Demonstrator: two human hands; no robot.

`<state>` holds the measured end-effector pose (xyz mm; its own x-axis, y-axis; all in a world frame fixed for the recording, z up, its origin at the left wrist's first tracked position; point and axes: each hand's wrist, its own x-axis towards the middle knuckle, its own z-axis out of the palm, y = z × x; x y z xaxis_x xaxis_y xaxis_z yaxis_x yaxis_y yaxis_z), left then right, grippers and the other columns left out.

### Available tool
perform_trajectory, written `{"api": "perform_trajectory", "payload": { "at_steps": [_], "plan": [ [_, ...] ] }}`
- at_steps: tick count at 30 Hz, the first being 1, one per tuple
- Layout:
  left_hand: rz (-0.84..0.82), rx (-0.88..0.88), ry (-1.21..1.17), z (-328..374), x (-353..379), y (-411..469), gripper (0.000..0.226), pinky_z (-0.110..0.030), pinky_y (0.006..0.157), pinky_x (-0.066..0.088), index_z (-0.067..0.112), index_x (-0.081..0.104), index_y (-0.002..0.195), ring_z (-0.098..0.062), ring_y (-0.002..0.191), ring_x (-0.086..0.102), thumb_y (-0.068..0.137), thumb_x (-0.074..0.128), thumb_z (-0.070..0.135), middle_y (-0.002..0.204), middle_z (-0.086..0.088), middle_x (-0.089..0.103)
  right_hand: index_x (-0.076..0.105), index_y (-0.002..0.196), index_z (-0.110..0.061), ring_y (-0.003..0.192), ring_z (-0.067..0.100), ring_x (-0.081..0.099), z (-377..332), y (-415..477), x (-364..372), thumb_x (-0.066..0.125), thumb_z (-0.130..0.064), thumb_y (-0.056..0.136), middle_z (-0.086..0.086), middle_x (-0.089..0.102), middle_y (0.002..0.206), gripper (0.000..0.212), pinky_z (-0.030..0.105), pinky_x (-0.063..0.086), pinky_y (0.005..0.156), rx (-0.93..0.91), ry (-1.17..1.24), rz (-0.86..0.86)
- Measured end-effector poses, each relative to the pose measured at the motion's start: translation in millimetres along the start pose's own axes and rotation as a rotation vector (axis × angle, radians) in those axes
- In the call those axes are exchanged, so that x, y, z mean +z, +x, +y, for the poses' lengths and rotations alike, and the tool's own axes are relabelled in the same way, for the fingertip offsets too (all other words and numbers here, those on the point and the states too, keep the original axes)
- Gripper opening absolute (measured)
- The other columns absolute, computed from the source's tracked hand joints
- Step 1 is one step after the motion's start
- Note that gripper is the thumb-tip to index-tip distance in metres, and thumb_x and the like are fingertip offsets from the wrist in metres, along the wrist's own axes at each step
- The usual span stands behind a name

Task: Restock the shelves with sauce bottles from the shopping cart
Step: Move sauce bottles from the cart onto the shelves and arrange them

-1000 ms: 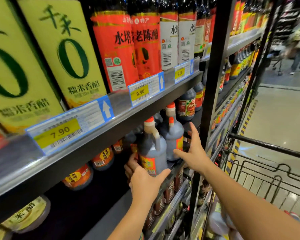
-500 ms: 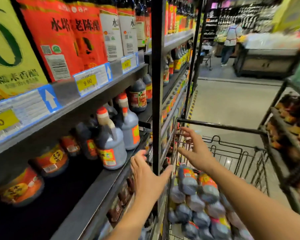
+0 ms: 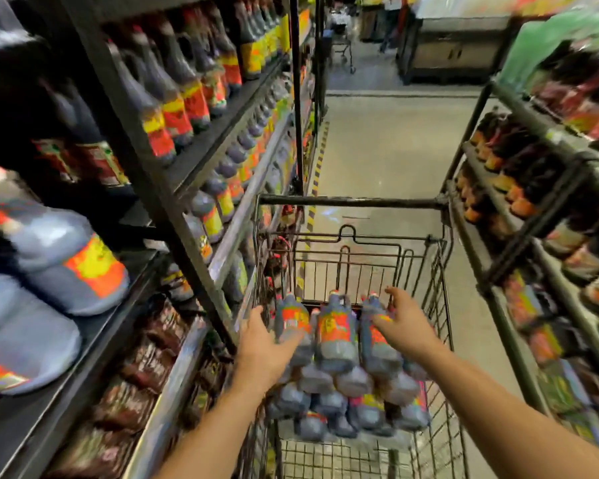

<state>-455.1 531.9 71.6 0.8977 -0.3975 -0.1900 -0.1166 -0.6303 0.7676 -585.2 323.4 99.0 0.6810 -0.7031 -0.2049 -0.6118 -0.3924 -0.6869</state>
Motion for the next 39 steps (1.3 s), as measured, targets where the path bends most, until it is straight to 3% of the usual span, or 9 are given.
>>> {"api": "perform_trajectory", "payload": {
  "at_steps": [4,8,12,17,22,29,34,39],
  "plan": [
    [-0.07,-0.109,0.081,-9.3,29.8,30.2,0.094,-0.032,0.092,0.039,0.013,0.031,0.146,-0.031,0.126,0.046,0.073,0.077,0.052,0.139,-0.014,0.041,0.043,0.135,-0.006,0.119,0.032,0.053,36.4,24.4,9.0,0.065,-0.032,0.086,0.018,0.053,0.132,0.06,0.031,0.041,0.085,0.131,-0.157,-0.054],
    [-0.104,-0.182,0.189,-21.0,59.7,62.1,0.086,-0.031,0.084,0.037,0.011,0.037,0.138,-0.032,0.12,0.049,0.074,0.076,0.053,0.133,-0.015,0.045,0.026,0.143,-0.007,0.123,0.037,0.049,60.3,53.5,31.5,0.057,-0.051,0.084,0.021,0.041,0.141,0.08,0.037,0.045,0.091,0.293,-0.272,-0.206],
    [-0.143,-0.269,0.248,-31.6,85.7,91.9,0.097,-0.04,0.096,0.041,0.007,0.03,0.143,-0.036,0.125,0.047,0.073,0.076,0.056,0.139,-0.018,0.043,0.019,0.146,-0.007,0.13,0.038,0.041,73.0,81.5,54.6,0.057,-0.06,0.08,0.02,0.031,0.146,0.093,0.043,0.043,0.101,0.316,-0.387,-0.243],
    [-0.161,-0.356,0.324,-41.5,109.3,119.5,0.093,-0.043,0.09,0.048,0.009,0.037,0.132,-0.039,0.113,0.054,0.066,0.078,0.06,0.126,-0.019,0.052,0.024,0.145,-0.002,0.129,0.036,0.041,78.2,100.6,71.8,0.05,-0.076,0.077,0.02,0.036,0.143,0.103,0.04,0.048,0.088,0.315,-0.632,-0.214],
    [-0.191,-0.443,0.373,-48.0,122.0,139.9,0.113,-0.041,0.086,0.044,0.007,0.025,0.142,-0.039,0.118,0.053,0.061,0.082,0.061,0.134,-0.02,0.049,0.041,0.135,-0.001,0.117,0.034,0.047,82.6,112.1,77.7,0.047,-0.075,0.081,0.018,0.048,0.129,0.092,0.037,0.046,0.084,0.194,-0.817,-0.212],
    [-0.196,-0.518,0.291,-47.3,123.2,149.1,0.127,-0.045,0.093,0.051,0.007,0.018,0.146,-0.036,0.109,0.058,0.05,0.089,0.05,0.125,-0.016,0.054,0.05,0.129,-0.008,0.112,0.032,0.05,80.5,119.9,80.2,0.054,-0.075,0.077,0.014,0.051,0.124,0.085,0.036,0.043,0.082,0.146,-0.909,-0.256],
    [-0.131,-0.522,0.156,-50.1,113.1,133.0,0.107,-0.048,0.085,0.055,0.015,0.034,0.128,-0.034,0.092,0.062,0.04,0.088,0.043,0.106,-0.01,0.058,0.05,0.128,-0.008,0.111,0.031,0.05,75.9,114.7,81.3,0.058,-0.073,0.074,0.013,0.052,0.123,0.085,0.036,0.041,0.08,0.188,-0.844,-0.239],
    [-0.085,-0.459,0.016,-56.2,103.5,108.9,0.094,-0.044,0.075,0.057,0.025,0.033,0.122,-0.024,0.079,0.062,0.048,0.09,0.03,0.094,-0.001,0.057,0.04,0.131,-0.001,0.112,0.031,0.05,72.3,100.7,77.2,0.065,-0.07,0.068,0.014,0.051,0.123,0.097,0.037,0.047,0.087,0.188,-0.741,-0.203]
  ]
}}
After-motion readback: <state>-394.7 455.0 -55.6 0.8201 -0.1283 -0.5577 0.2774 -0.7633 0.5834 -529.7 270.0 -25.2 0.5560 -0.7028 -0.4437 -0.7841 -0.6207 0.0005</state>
